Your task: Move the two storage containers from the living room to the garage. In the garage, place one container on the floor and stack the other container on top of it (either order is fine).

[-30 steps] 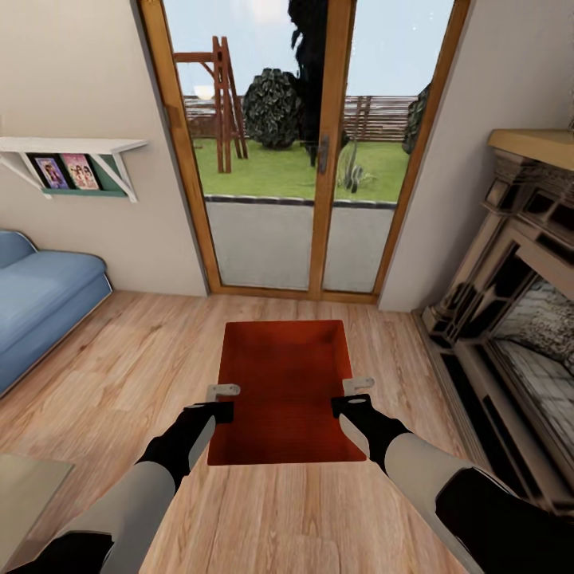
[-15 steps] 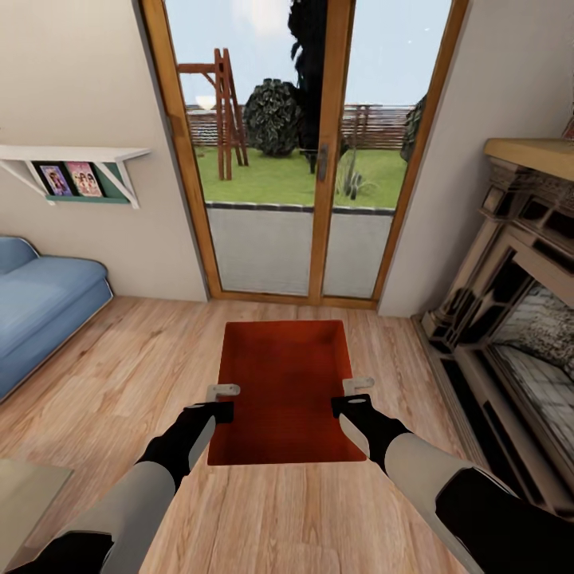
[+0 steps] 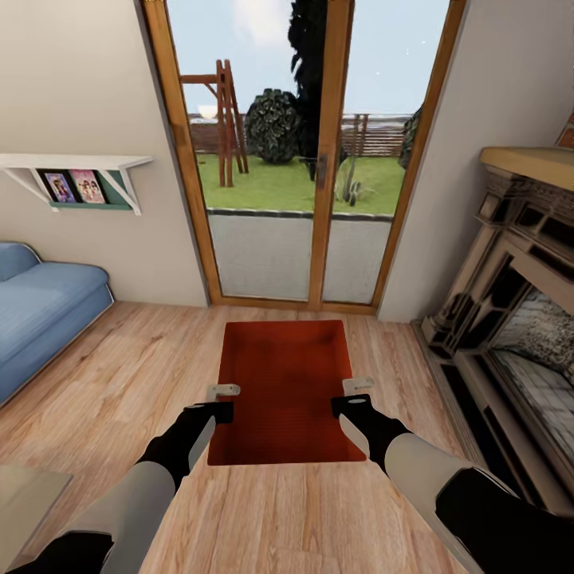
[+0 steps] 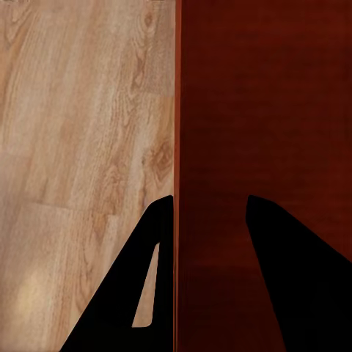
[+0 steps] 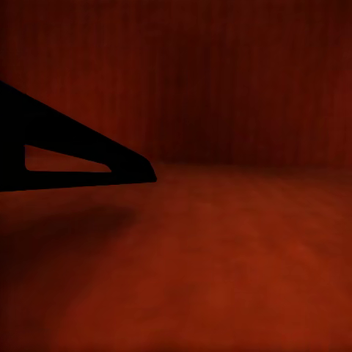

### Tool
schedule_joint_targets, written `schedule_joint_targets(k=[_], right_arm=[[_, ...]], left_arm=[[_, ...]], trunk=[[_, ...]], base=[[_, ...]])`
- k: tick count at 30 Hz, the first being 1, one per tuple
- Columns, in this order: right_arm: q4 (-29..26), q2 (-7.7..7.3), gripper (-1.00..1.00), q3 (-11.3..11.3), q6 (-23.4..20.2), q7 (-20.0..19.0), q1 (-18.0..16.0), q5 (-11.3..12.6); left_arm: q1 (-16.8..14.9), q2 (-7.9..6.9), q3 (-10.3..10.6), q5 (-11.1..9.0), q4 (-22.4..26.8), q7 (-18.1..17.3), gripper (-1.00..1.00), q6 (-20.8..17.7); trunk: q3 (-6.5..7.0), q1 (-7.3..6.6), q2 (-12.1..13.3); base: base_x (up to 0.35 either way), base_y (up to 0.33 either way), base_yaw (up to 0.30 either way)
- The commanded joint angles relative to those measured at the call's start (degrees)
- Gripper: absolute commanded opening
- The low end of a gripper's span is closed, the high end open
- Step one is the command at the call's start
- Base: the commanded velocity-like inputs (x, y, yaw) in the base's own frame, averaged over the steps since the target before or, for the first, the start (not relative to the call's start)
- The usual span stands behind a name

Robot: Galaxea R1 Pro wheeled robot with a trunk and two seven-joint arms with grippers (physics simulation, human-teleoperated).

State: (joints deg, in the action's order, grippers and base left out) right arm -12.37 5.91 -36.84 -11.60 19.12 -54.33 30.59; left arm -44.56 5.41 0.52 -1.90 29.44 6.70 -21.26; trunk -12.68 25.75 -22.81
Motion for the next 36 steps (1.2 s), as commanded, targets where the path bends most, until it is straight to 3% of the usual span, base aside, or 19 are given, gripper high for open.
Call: schedule_joint_targets(k=[1, 36], right_arm=[[-0.2, -0.93, -1.00, 1.2, 3.7, 1.7, -0.1, -1.7], [-0.2, -0.95, -1.00, 1.2, 3.7, 1.7, -0.1, -1.7]], left_arm=[[0.0, -0.05, -0.4, 0.0, 0.0, 0.5, -1.00, -0.4], [0.0, -0.05, -0.4, 0.0, 0.0, 0.5, -1.00, -0.4]], trunk=[[-0.02, 0.03, -0.1], [3.14, 0.03, -0.1]], base=[[0.000, 0.000, 0.000], [0.000, 0.000, 0.000]])
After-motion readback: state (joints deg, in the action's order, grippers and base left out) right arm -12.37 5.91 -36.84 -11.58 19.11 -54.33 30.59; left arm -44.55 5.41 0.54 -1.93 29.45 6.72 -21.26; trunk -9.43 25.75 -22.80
